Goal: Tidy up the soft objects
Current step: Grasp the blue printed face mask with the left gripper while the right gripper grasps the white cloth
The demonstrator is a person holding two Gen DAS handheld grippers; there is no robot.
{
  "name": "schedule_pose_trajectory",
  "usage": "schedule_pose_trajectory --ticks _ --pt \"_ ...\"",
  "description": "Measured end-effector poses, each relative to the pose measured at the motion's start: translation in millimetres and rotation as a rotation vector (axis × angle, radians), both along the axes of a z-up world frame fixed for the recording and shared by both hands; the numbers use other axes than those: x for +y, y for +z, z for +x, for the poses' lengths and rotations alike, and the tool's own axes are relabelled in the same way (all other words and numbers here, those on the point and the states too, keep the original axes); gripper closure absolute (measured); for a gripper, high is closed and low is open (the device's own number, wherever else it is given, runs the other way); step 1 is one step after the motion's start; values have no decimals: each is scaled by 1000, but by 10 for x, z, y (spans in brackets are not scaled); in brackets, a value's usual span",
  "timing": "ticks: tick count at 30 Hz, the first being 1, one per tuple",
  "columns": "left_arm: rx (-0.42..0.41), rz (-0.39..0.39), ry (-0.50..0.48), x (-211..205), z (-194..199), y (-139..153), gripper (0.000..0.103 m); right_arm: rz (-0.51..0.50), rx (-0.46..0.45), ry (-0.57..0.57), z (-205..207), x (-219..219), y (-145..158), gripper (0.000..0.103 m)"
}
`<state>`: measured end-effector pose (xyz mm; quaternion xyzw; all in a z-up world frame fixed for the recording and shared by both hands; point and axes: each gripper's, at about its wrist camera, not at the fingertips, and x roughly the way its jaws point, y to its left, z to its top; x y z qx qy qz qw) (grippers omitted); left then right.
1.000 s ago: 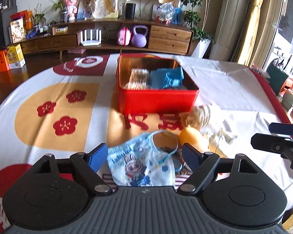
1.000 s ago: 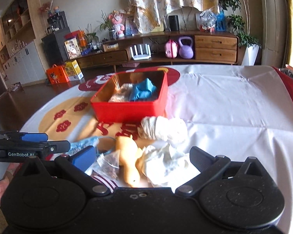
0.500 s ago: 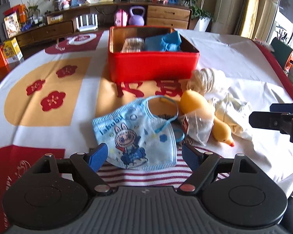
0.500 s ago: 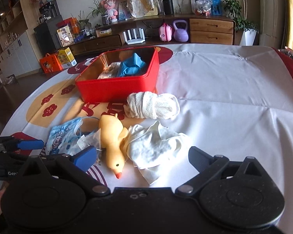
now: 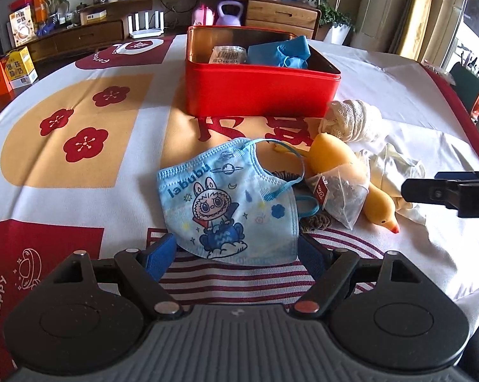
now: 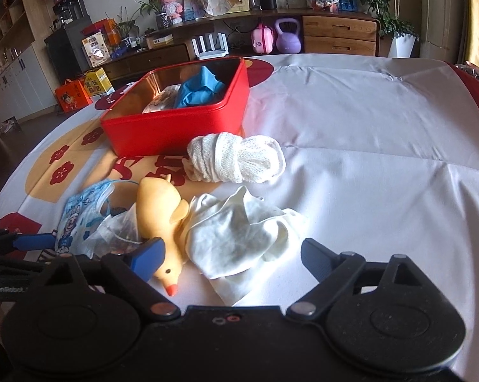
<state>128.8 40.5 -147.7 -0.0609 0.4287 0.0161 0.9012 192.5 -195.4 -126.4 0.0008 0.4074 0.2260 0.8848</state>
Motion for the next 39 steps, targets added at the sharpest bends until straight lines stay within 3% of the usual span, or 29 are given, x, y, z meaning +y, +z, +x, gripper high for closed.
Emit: schedule_pose_trajectory --ticks 4,10,13,15,18,28,34,37,39 --pt "-8 11 12 21 -4 13 32 -22 3 0 58 33 -40 24" --pt "-14 18 44 99 11 38 64 -72 -4 18 90 134 -101 36" --pt "-15 6 51 159 26 42 76 -95 -23 15 81 152 -107 48" --pt "-15 -5 57 195 36 42 88 -107 -37 13 67 155 -96 65" --pt "-18 -35 64 245 40 40 93 -110 -61 20 44 144 -67 86" --pt "-7 -53 66 269 0 83 94 -98 -57 13 38 133 -53 88" --pt "-49 -90 53 294 -37 225 93 -85 -48 10 48 127 -55 88" --pt "-58 -90 40 278 30 279 87 -82 -46 10 48 123 -58 88" --pt "-64 -87 29 263 87 302 71 -78 -44 10 49 119 -60 88"
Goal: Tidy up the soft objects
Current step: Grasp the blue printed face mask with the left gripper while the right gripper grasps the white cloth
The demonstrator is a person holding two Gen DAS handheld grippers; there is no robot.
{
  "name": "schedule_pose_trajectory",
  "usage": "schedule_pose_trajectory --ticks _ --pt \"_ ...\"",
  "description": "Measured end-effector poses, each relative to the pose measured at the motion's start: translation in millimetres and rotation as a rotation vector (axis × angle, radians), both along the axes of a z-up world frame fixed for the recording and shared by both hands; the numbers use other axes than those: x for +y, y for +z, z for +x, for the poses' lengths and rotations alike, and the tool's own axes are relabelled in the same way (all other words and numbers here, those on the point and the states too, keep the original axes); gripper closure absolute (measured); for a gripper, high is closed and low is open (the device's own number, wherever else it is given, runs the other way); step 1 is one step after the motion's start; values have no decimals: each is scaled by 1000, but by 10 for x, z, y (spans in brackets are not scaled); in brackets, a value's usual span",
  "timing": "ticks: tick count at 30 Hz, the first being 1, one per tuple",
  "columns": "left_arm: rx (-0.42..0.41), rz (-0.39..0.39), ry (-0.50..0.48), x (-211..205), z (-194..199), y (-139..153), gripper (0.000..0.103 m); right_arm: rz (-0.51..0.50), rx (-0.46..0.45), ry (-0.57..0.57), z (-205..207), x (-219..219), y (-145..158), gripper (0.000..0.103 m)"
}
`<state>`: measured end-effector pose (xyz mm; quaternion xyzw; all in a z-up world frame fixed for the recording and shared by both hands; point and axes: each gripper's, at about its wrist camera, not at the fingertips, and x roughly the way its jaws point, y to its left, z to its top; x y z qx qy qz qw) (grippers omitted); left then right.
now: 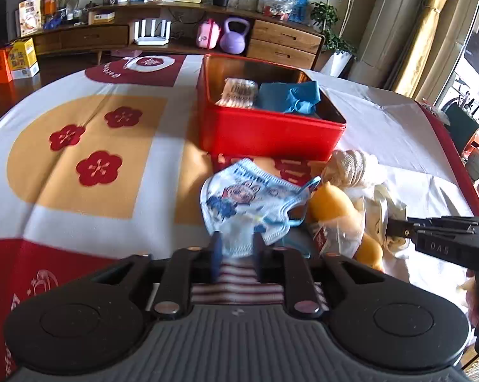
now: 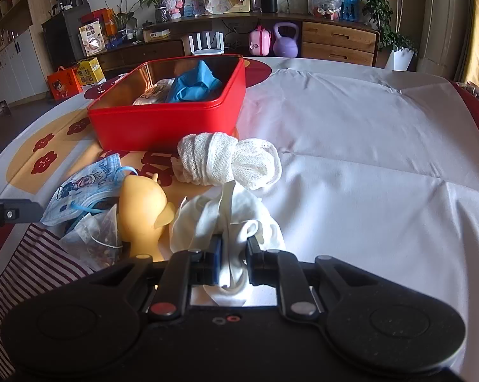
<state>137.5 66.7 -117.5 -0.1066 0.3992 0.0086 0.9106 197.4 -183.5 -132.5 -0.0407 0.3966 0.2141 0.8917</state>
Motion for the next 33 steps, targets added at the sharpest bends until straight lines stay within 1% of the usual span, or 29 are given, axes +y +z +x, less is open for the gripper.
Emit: schedule_pose_trajectory --ticks 1,2,4,6,8,11,13,14,16,18,24,26,28,29,30,32,33 --pt "-7 3 -5 -5 24 8 66 1 1 0 1 -1 -3 88" --pt "-13 7 -9 -14 53 17 51 2 2 1 2 -3 -6 88" --pt "-29 8 -26 -26 113 31 38 5 3 2 6 -10 -9 88" --pt "-26 16 -44 -52 195 26 35 8 4 3 10 -16 -16 87" --pt "-8 20 -60 -69 290 -6 28 11 6 3 15 -20 -23 87" --pt "10 40 -73 -92 408 -69 28 14 10 5 21 -25 -28 87" --pt "22 47 -100 -113 468 -109 28 17 13 4 22 -30 -30 87" --pt "29 63 -111 -127 497 -131 28 19 14 4 23 -32 -31 87" --pt "42 81 -104 -121 547 -166 28 19 14 5 23 -33 -31 87" --pt "48 67 -94 -84 592 -192 28 20 15 4 24 -34 -30 87" --pt "54 87 -80 -57 658 -248 28 23 16 2 24 -38 -37 87" --pt "60 78 -73 -32 674 -274 29 24 17 1 23 -37 -40 87" --pt "51 63 -60 -3 674 -282 34 24 17 1 23 -38 -42 87" --pt "47 71 -58 -5 673 -282 40 24 18 2 25 -38 -42 87" --pt "46 90 -58 -16 674 -284 46 23 18 2 24 -36 -40 86" --pt "42 132 -62 -41 670 -287 53 23 18 1 24 -35 -43 86" --pt "39 148 -62 -49 665 -289 59 23 17 1 22 -35 -42 86"
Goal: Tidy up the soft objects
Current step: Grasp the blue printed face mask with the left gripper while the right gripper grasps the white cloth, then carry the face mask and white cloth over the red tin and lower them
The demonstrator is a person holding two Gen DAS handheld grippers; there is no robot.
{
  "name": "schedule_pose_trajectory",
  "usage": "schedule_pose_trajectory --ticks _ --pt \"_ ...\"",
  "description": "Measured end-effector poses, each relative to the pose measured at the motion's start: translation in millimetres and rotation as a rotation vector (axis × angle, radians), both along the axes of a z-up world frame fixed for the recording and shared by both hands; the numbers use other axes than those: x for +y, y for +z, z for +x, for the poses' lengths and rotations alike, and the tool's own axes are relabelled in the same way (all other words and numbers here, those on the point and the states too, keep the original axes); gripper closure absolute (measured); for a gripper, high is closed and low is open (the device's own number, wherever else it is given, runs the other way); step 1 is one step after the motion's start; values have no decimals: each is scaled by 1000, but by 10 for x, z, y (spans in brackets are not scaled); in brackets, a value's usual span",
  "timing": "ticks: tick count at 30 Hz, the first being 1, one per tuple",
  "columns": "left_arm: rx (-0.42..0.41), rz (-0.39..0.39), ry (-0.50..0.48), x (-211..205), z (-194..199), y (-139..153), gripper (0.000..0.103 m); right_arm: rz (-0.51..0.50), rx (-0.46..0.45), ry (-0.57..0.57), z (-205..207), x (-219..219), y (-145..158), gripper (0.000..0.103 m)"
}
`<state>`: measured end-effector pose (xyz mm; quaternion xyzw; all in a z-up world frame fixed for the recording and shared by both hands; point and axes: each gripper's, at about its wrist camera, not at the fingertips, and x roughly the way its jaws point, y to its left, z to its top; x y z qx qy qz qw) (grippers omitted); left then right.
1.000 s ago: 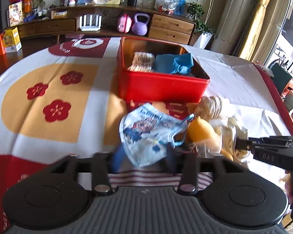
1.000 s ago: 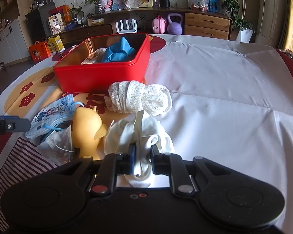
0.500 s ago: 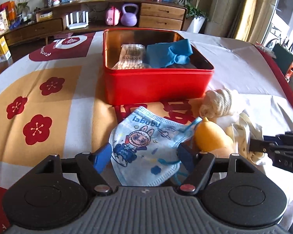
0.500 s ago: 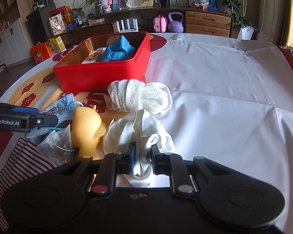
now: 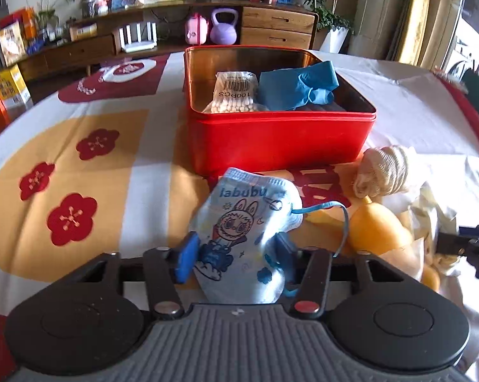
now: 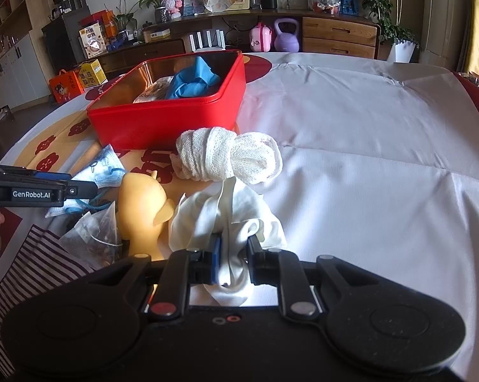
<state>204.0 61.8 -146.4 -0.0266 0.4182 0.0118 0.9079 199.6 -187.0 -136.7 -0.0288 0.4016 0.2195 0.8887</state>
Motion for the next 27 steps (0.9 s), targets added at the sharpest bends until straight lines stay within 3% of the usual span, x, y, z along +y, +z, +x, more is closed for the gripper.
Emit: schedule_pose_trajectory --ticks 2,6,15,27 --pt "-6 26 8 0 -7 3 71 0 -1 0 1 0 0 87" --pt "-14 -1 17 72 -13 24 89 -5 -6 -1 -6 11 6 88" --pt "-32 -19 24 119 -97 126 92 16 -40 -20 -111 -39 160 90" --pt "-74 -64 7 41 -307 570 92 90 -108 4 -266 -126 798 90"
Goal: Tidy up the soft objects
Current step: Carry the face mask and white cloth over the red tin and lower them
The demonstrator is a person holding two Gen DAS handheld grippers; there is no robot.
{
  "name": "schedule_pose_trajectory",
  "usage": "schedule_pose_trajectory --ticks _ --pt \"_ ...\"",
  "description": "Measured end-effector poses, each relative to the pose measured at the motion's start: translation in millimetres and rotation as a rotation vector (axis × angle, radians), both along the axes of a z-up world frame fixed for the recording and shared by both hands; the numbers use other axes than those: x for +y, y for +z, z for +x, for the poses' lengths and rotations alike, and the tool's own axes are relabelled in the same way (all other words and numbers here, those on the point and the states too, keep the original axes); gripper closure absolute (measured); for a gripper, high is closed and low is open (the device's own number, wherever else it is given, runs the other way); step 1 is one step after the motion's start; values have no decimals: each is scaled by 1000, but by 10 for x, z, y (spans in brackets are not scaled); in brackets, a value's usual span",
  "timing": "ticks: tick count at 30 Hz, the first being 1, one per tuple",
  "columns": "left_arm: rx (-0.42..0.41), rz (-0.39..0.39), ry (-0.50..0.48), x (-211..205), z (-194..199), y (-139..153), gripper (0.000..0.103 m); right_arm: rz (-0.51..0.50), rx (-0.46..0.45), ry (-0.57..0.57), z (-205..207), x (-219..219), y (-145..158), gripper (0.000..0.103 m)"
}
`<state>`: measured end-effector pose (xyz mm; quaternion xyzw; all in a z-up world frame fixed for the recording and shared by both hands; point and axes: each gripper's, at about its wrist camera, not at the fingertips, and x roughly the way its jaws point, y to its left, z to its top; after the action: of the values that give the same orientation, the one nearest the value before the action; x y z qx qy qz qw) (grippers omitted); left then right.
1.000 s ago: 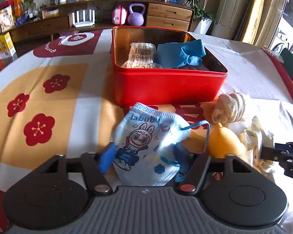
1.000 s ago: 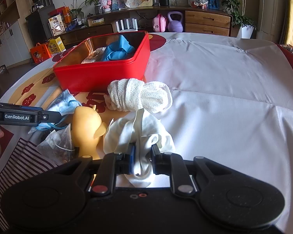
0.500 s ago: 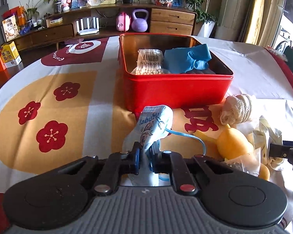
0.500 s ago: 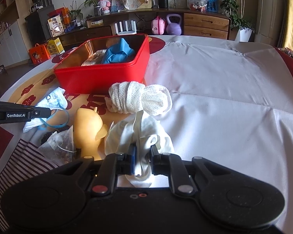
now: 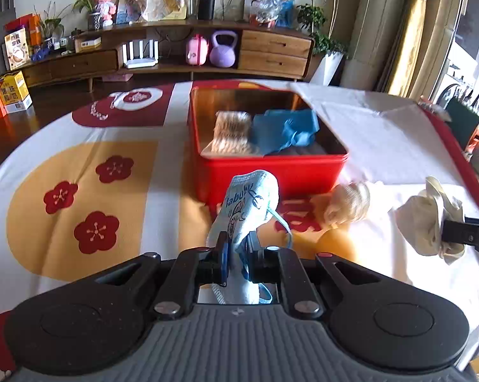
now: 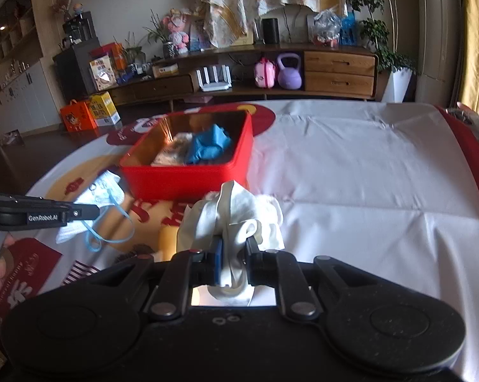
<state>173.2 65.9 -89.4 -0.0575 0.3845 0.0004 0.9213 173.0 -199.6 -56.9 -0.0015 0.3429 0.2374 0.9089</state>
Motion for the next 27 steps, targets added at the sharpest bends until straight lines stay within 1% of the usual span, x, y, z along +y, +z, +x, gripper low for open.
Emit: schedule_pose_trajectory --ticks 8,10,13,16,20,25,27 --pt "-42 -29 -23 -92 -20 402 92 17 -63 26 38 110 455 89" --pt "-51 -28 -29 -100 11 489 92 14 -82 31 71 153 525 89" --pt "-58 -48 -34 -83 91 603 92 20 -88 44 150 210 587 88" --pt "-81 -22 -36 -95 163 699 92 29 -81 55 254 268 630 86" --pt "-100 -5 -35 -88 301 784 92 25 -86 62 407 361 666 86" --pt "-114 22 -31 -63 486 830 92 5 -100 69 608 471 710 86" --pt "-117 45 -34 -52 574 829 92 1 -109 70 683 518 729 86"
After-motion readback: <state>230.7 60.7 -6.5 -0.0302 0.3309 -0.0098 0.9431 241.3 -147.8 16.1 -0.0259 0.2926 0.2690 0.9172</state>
